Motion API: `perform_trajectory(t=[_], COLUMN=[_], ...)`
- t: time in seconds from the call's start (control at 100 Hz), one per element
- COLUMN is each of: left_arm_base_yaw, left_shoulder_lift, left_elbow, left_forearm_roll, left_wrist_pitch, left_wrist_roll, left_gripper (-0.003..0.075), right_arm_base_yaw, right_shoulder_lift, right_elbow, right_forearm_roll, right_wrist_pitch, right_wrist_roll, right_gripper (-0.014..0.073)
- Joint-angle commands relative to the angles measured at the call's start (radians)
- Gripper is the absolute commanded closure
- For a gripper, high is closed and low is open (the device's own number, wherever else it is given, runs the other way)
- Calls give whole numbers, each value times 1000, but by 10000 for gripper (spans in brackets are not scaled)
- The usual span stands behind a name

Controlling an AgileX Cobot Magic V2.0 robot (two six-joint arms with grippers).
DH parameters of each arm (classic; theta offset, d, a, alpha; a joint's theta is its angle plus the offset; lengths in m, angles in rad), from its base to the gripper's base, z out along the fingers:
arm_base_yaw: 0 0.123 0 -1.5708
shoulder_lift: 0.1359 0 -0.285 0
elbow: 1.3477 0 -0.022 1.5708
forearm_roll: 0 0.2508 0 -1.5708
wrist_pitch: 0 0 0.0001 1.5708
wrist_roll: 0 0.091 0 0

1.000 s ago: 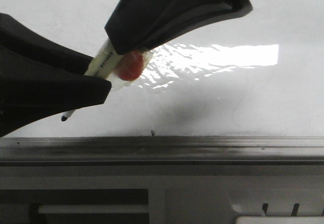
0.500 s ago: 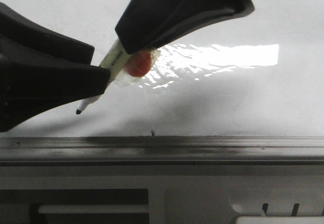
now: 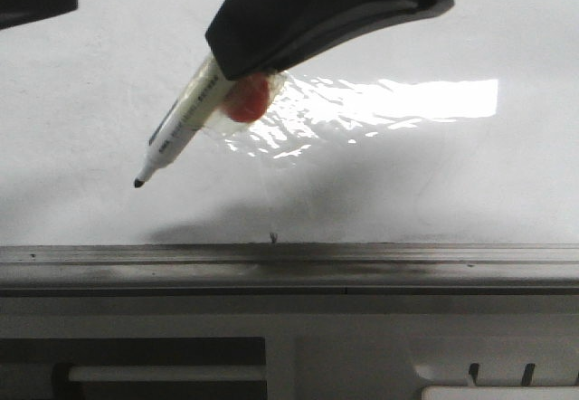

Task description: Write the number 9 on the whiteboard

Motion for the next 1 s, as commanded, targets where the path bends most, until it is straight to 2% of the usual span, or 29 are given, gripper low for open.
perform_trajectory(t=[0.0, 0.11, 0.43, 0.6, 0.8, 0.99], left_arm_base_yaw=[-5, -5, -5, -5, -5, -5], left_shoulder_lift=[-41, -65, -72, -72, -72, -72], left_elbow=[-11, -2, -2, -2, -2, -2], left_forearm_roll=[-61, -114, -114, -119, -121, -121], left_wrist_pitch=[-46, -48, -54, -54, -57, -57], left_wrist_roll=[-8, -8, -8, -10, -10, -10], left_gripper=[457, 457, 457, 457, 457, 457], right_arm_base_yaw=[-2, -4, -4, -15, -128, -221], right_shoulder_lift=[-31, -31, -46, -115, -172, -142], right_elbow=[-33, -33, -33, -33, -38, -105], right_forearm_roll=[4, 4, 4, 4, 4, 6], right_wrist_pitch=[-84, -76, -71, -87, -109, -56], right_wrist_roll=[-9, -9, 8, 51, 62, 64], right_gripper=[664, 664, 663, 663, 662, 663])
